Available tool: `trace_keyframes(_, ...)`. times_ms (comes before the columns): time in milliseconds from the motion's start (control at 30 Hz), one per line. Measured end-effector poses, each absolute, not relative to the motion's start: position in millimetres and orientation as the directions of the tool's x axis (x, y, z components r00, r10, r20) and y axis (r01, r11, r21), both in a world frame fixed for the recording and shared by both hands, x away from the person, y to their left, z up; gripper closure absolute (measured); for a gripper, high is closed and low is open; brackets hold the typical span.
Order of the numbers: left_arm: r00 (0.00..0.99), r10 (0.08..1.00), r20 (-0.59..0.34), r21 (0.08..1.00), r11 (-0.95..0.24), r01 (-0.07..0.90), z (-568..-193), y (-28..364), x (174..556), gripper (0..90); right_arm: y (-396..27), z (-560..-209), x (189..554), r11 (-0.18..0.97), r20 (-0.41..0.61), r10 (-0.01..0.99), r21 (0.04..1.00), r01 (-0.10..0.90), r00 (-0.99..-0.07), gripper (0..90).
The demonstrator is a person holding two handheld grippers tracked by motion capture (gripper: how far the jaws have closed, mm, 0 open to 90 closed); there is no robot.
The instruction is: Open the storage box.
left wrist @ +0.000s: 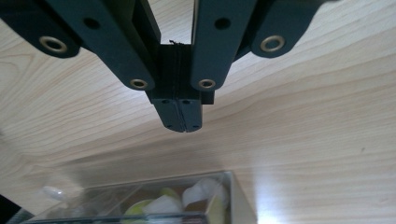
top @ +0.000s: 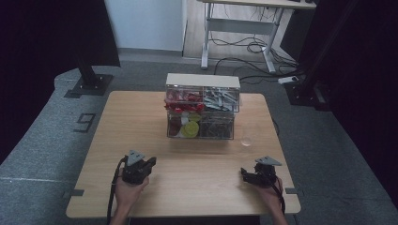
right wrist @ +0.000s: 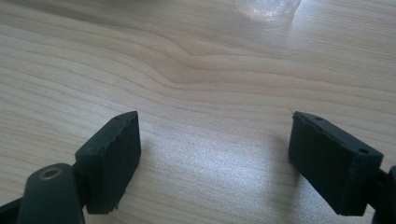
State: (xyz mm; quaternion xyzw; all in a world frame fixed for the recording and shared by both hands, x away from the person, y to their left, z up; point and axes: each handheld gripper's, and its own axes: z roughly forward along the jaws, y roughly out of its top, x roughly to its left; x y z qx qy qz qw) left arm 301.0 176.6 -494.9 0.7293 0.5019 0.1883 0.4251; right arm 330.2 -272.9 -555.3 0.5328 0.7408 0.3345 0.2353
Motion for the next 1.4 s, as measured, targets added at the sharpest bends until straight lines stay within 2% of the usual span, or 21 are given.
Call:
trace_keyframes(400,0.474,0.869,-0.146,0.817,-0.164,0.553,-484.0,155.2,308.7,90.0,-272.6,-555.3,329.1,0.2,0.008,0.951,0.746,0.635,-0.309,17.3)
trace_keyframes(600,0.483,0.86,-0.165,0.808,-0.163,0.566,-485.8,148.2,316.8,89.9,-272.5,-555.3,329.0,0.198,0.009,0.952,0.746,0.636,-0.307,17.4)
trace_keyframes(1400,0.502,0.853,-0.142,0.802,-0.198,0.564,-485.5,116.3,350.5,90.0,-272.9,-555.3,328.7,0.192,0.007,0.955,0.748,0.635,-0.296,18.6)
